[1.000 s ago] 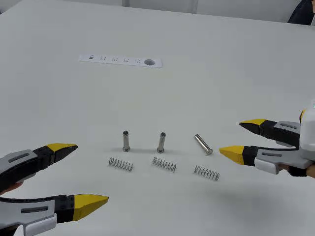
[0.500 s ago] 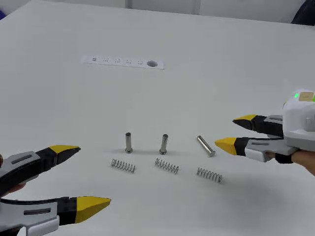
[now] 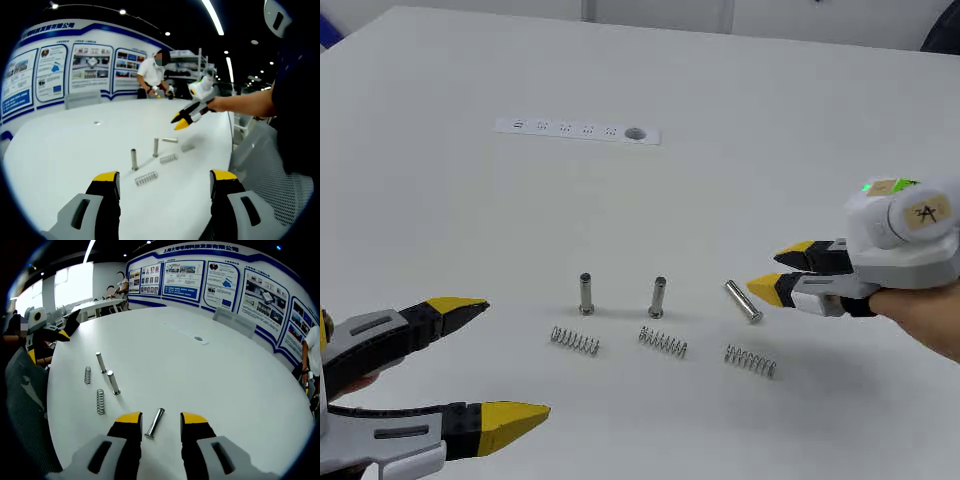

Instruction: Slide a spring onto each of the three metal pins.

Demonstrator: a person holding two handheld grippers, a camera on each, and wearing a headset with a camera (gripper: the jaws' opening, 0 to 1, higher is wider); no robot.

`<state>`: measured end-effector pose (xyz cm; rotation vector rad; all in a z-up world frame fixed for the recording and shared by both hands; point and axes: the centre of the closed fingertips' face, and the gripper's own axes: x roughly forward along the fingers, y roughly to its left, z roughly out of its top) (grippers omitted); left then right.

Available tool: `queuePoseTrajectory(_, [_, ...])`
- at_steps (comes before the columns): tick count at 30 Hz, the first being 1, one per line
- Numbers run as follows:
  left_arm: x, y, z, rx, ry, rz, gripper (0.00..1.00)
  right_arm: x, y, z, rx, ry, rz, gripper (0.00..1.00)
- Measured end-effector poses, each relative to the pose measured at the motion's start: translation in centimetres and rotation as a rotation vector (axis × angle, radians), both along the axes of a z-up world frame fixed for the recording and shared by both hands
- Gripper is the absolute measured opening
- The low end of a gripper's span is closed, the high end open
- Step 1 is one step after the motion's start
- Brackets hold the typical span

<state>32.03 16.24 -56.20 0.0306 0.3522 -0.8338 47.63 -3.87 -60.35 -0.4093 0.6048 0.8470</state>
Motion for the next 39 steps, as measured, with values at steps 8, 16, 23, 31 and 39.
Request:
queuePoseTrajectory(8, [0.0, -0.1, -0.1, -0.005, 0.001, 0.003, 0.74, 0.8, 0.4, -1.6, -0.053, 0.040, -0.030, 0.26])
queuePoseTrajectory(16, [-0.1, -0.1, -0.4, -0.008, 0.008, 0.004, 0.73, 1.4, 1.2, -2.8, -0.084, 0.073, -0.053, 0.19])
queuePoseTrajectory(23, [0.0, 0.0, -0.4, -0.011, 0.008, 0.005, 0.73, 1.8, 1.6, -4.2, -0.120, 0.110, -0.095, 0.15])
queuePoseTrajectory(31, [0.0, 0.0, -0.6, -0.014, 0.011, 0.008, 0.72, 2.6, 1.3, -5.5, -0.138, 0.155, -0.138, 0.11])
queuePoseTrajectory(39, [0.0, 0.1, -0.7, -0.015, 0.013, 0.011, 0.72, 2.5, 1.2, -5.9, -0.140, 0.184, -0.172, 0.10])
